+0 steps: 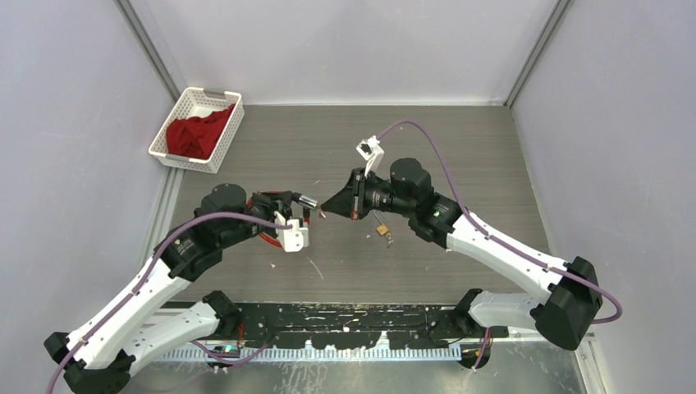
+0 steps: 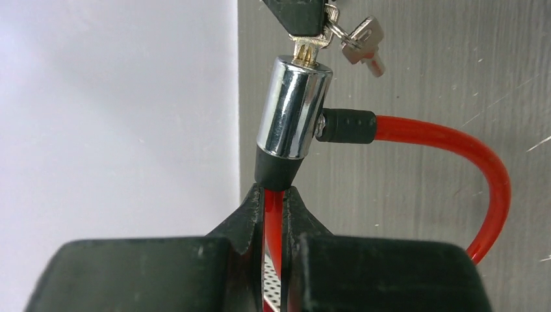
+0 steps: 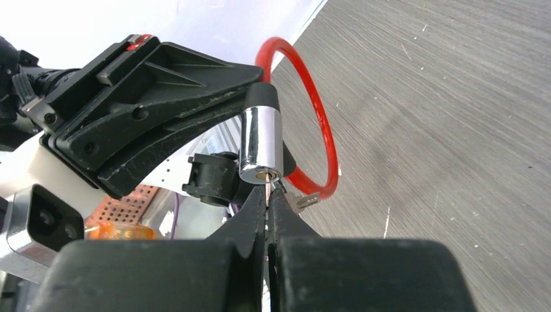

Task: Unlock with the key

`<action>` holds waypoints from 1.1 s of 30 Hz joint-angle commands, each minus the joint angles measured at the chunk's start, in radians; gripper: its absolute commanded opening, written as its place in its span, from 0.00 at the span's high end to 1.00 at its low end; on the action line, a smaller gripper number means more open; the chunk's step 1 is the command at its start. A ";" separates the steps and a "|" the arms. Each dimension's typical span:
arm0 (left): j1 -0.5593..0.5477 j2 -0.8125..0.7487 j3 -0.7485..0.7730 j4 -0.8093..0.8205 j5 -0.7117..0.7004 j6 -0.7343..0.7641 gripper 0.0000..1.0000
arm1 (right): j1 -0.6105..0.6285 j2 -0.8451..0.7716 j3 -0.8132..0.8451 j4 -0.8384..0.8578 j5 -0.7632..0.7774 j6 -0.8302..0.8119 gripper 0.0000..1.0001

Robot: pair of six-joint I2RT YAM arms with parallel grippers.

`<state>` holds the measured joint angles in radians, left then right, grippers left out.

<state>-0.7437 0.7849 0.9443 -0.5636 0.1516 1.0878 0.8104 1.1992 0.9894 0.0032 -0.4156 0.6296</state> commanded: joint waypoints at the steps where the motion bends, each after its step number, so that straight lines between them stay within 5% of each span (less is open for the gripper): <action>1: -0.074 -0.044 -0.013 0.290 0.243 0.180 1.00 | 0.028 0.016 -0.084 0.343 0.026 0.200 0.99; 25: -0.075 -0.112 -0.067 0.338 0.251 0.271 1.00 | -0.079 0.061 -0.363 0.980 -0.084 0.793 0.99; 30: -0.074 -0.108 -0.069 0.340 0.248 0.275 1.00 | -0.081 0.086 -0.368 1.043 -0.101 0.870 0.99; 33: -0.075 -0.092 -0.059 0.316 0.233 0.262 1.00 | -0.086 0.058 -0.316 0.878 -0.128 0.767 0.99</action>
<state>-0.7704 0.6762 0.8612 -0.3695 0.1825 1.3624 0.7219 1.2694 0.6018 0.9516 -0.5549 1.4494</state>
